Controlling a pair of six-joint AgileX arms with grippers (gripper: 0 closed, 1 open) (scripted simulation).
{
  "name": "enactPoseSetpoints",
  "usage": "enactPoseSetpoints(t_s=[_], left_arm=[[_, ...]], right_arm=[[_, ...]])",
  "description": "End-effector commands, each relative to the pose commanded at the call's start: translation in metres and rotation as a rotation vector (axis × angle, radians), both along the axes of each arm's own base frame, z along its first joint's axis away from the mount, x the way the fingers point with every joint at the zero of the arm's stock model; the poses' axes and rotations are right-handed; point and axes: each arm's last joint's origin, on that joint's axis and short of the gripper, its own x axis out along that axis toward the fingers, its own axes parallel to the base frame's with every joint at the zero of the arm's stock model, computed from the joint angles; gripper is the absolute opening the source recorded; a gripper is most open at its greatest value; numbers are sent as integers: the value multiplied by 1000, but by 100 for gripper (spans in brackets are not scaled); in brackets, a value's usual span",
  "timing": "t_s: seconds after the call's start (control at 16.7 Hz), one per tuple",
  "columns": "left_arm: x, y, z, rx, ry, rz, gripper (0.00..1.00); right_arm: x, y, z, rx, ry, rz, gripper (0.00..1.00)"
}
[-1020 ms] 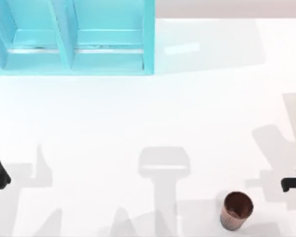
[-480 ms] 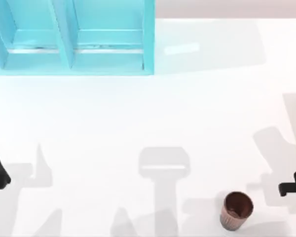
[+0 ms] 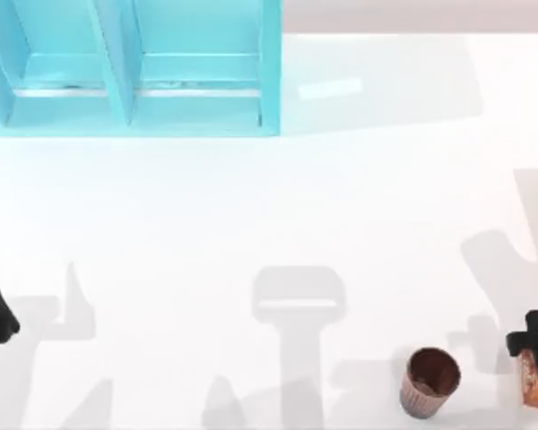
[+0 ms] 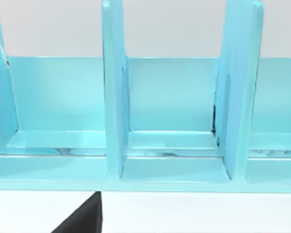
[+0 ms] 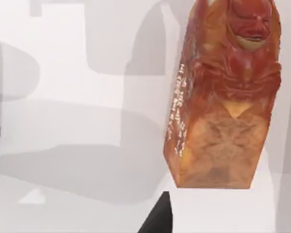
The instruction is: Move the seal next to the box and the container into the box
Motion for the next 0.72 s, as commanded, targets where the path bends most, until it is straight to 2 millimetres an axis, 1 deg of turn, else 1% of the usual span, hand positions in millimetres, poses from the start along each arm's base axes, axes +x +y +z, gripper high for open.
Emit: enactPoseSetpoints(t_s=[0.12,0.18,0.72], left_arm=[[0,0,0,0,0,0,100],[0,0,0,0,0,0,100],[0,0,0,0,0,0,100]], right_arm=[[0,0,0,0,0,0,98],[0,0,0,0,0,0,100],[0,0,1,0,0,0,100]])
